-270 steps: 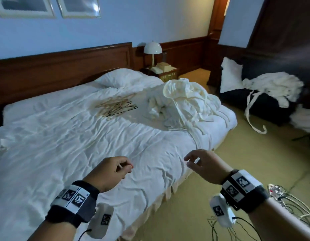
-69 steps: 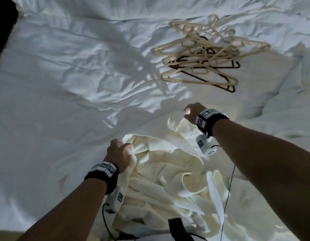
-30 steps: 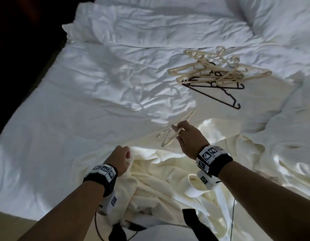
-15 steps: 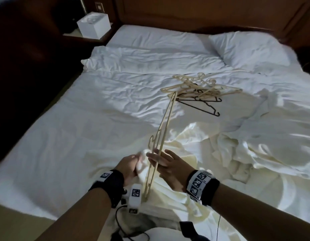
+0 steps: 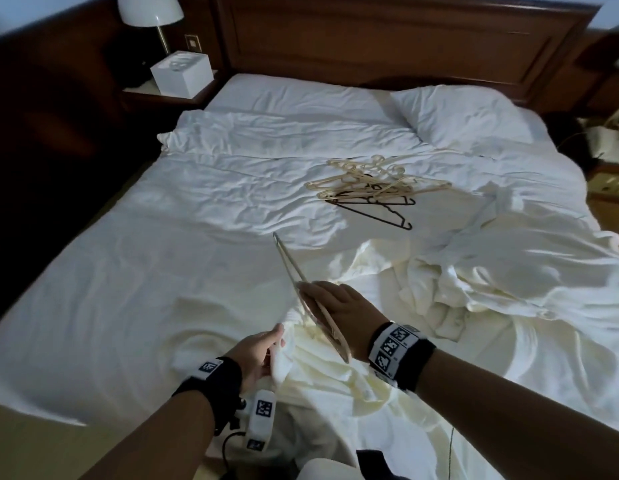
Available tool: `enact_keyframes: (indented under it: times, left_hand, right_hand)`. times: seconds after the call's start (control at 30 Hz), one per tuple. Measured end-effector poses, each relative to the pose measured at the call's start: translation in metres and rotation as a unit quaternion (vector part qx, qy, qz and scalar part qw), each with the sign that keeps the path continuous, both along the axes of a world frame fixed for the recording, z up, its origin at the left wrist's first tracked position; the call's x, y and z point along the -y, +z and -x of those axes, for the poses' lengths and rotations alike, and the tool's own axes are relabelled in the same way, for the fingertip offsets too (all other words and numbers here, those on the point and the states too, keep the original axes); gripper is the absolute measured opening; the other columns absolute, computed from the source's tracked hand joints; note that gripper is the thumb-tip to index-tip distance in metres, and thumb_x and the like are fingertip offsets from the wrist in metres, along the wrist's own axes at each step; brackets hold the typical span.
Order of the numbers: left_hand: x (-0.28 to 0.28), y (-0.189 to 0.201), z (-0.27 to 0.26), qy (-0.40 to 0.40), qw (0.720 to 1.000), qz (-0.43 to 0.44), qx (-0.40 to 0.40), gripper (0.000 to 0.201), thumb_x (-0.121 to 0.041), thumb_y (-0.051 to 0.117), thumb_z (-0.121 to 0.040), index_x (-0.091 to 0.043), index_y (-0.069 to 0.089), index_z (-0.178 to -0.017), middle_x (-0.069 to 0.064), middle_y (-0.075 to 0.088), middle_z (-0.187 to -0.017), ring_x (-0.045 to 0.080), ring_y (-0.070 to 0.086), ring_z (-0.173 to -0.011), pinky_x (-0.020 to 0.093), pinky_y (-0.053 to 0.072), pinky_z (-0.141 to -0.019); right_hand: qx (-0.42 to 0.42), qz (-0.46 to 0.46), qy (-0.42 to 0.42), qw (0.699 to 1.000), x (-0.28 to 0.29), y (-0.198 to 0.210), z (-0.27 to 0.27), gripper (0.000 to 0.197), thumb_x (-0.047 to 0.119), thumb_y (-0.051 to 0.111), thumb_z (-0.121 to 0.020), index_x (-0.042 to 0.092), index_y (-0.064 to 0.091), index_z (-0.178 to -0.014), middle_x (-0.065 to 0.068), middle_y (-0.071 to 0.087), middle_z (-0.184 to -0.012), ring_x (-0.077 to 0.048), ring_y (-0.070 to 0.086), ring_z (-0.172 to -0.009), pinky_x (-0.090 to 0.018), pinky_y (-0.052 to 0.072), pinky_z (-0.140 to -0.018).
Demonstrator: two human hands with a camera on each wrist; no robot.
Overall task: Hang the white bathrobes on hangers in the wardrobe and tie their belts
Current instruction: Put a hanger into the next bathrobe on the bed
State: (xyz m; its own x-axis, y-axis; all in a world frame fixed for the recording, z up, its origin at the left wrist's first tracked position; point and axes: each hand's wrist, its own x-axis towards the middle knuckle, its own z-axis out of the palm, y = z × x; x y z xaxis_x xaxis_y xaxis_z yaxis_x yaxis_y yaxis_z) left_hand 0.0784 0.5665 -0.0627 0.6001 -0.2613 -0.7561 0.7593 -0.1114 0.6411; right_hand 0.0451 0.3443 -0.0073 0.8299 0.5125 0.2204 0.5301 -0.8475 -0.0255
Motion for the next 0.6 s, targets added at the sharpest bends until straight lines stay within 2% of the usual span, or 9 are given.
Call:
enact_keyframes:
  times: [0.07,0.13,0.2,0.23,0.33,0.37,0.47,0.53,0.6]
  left_hand:
    - [0.001,-0.002,0.003,-0.002,1.000,0.002,0.003,0.043,-0.041,0.062,-0.092,0.000,0.063,-0.104,0.015,0.066,-0.088,0.030,0.065,-0.085,0.044,0.055,-0.083]
    - [-0.001,-0.002,0.006,0.000,1.000,-0.010,0.003,0.030,-0.031,0.061,-0.095,-0.001,0.061,-0.094,0.016,0.068,-0.085,0.031,0.066,-0.083,0.040,0.055,-0.078]
    - [-0.008,-0.005,0.008,0.017,0.999,-0.027,0.009,0.033,-0.026,0.066,-0.088,0.004,0.062,-0.102,0.024,0.070,-0.100,0.039,0.067,-0.094,0.049,0.053,-0.090]
    - [-0.013,-0.008,0.008,0.023,0.999,-0.042,0.014,0.041,-0.026,0.067,-0.082,0.006,0.062,-0.106,0.028,0.068,-0.108,0.043,0.066,-0.100,0.053,0.050,-0.094]
    - [-0.022,-0.009,0.008,0.034,0.996,-0.075,0.031,0.040,-0.025,0.061,-0.087,0.009,0.060,-0.109,0.033,0.064,-0.111,0.048,0.063,-0.103,0.057,0.050,-0.089]
    - [-0.024,-0.006,0.007,0.038,0.995,-0.082,0.039,0.034,-0.022,0.057,-0.092,0.008,0.060,-0.108,0.032,0.065,-0.110,0.048,0.063,-0.102,0.057,0.051,-0.087]
    - [-0.027,-0.003,0.002,0.045,0.994,-0.087,0.045,0.030,-0.020,0.052,-0.097,0.007,0.060,-0.109,0.030,0.065,-0.110,0.047,0.063,-0.103,0.056,0.052,-0.084]
    - [-0.028,-0.002,-0.001,0.049,0.995,-0.084,0.035,0.032,-0.022,0.052,-0.097,0.007,0.059,-0.109,0.032,0.064,-0.111,0.049,0.062,-0.103,0.053,0.052,-0.078]
    - [-0.029,0.001,-0.002,0.051,0.996,-0.073,0.024,0.032,-0.023,0.053,-0.097,0.008,0.058,-0.107,0.031,0.064,-0.109,0.048,0.063,-0.099,0.050,0.051,-0.074]
  right_hand:
    - [-0.003,0.022,0.004,1.000,0.000,-0.001,0.004,0.063,0.019,0.067,-0.081,0.006,0.047,-0.140,-0.007,0.053,-0.136,-0.026,0.052,-0.121,-0.036,0.050,-0.092]
    - [0.002,0.052,0.000,0.999,0.003,-0.007,0.008,0.047,0.018,0.074,-0.077,0.011,0.064,-0.123,-0.005,0.064,-0.112,-0.027,0.060,-0.110,-0.036,0.052,-0.082]
    - [0.007,0.062,-0.014,0.998,0.009,-0.008,0.013,0.023,0.016,0.079,-0.075,0.016,0.071,-0.097,-0.004,0.066,-0.091,-0.027,0.065,-0.091,-0.036,0.053,-0.075]
    - [-0.001,0.072,-0.017,0.997,0.013,-0.005,0.016,0.020,0.013,0.078,-0.075,0.018,0.071,-0.092,-0.004,0.064,-0.086,-0.026,0.065,-0.080,-0.037,0.053,-0.076]
    - [-0.086,0.096,-0.060,0.990,0.028,0.014,0.020,0.039,0.005,0.060,-0.082,0.018,0.063,-0.119,-0.005,0.060,-0.099,-0.024,0.062,-0.073,-0.039,0.053,-0.086]
    - [-0.112,0.089,-0.091,0.986,0.034,0.021,0.019,0.047,0.003,0.053,-0.086,0.019,0.054,-0.130,-0.005,0.056,-0.108,-0.024,0.061,-0.072,-0.038,0.053,-0.080]
    - [-0.141,0.000,-0.159,0.977,0.049,0.034,0.011,0.057,0.004,0.051,-0.090,0.026,0.035,-0.140,-0.003,0.044,-0.117,-0.020,0.050,-0.056,-0.030,0.040,-0.051]
    - [-0.092,-0.109,-0.156,0.977,0.053,0.034,0.009,0.045,0.010,0.052,-0.093,0.026,0.034,-0.131,-0.001,0.045,-0.110,-0.015,0.046,-0.050,-0.028,0.038,-0.047]
    - [-0.058,-0.253,-0.167,0.951,0.049,0.034,0.009,0.034,0.017,0.052,-0.096,0.023,0.031,-0.122,0.004,0.049,-0.099,-0.007,0.049,-0.054,-0.025,0.041,-0.053]
